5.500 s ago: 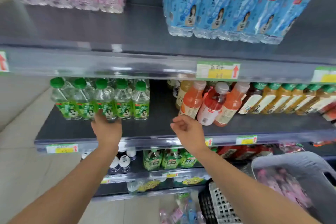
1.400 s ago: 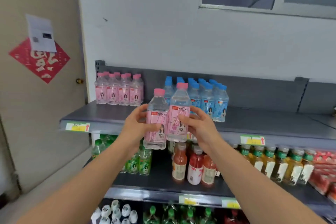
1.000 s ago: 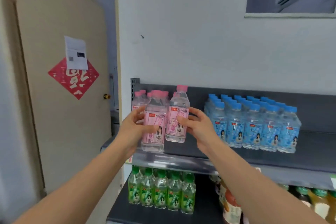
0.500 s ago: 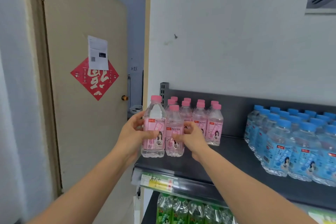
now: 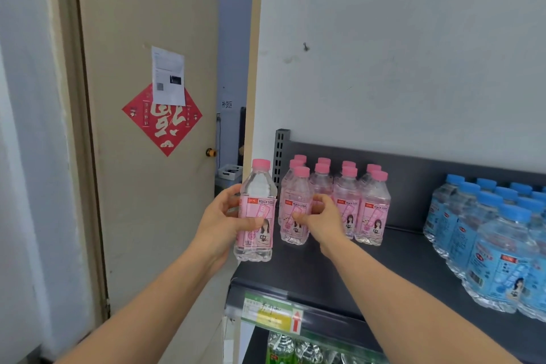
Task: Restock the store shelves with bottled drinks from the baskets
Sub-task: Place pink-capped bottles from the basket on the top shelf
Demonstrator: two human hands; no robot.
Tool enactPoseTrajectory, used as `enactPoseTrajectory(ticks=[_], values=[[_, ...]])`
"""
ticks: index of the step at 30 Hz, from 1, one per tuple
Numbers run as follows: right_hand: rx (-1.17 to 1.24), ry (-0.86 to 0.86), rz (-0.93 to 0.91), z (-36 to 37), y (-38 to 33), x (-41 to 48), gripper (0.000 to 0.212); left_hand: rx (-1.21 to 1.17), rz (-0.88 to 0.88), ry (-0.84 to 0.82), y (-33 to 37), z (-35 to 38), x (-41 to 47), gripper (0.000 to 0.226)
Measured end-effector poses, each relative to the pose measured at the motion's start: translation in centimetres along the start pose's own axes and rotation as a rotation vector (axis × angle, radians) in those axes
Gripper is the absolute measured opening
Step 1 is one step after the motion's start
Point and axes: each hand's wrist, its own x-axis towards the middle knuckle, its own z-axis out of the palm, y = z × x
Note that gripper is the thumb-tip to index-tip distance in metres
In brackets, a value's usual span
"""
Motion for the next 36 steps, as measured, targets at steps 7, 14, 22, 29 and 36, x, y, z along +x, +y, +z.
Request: enactPoseTrajectory(ticks=[7, 14, 22, 29, 36], values=[[-0.083, -0.009, -0.034, 0.6, 0.1, 0.3, 0.060, -0.010, 0.006, -0.015, -0.5, 0.2, 0.8, 0.068], [-0.138, -0.012, -0.054, 0.7, 0.2, 0.4, 0.060, -0.010, 0.001, -0.026, -0.9, 0.5, 1.3, 0.072], [-0.144, 0.151, -0.140, 0.0, -0.9, -1.0, 0.038, 0.025, -0.006, -0.051, -2.0, 1.7, 2.0, 0.079], [0.068, -0.244, -0.164, -2.6, -3.9, -3.6, 0.030, 0.048, 0.005, -0.106, -2.4, 4.1, 2.5, 0.076], [0.035, -0.136, -0.200, -5.0, -3.2, -3.3, 0.034, 0.317, 0.125, -0.181, -3.2, 6.2, 2.9, 0.085]])
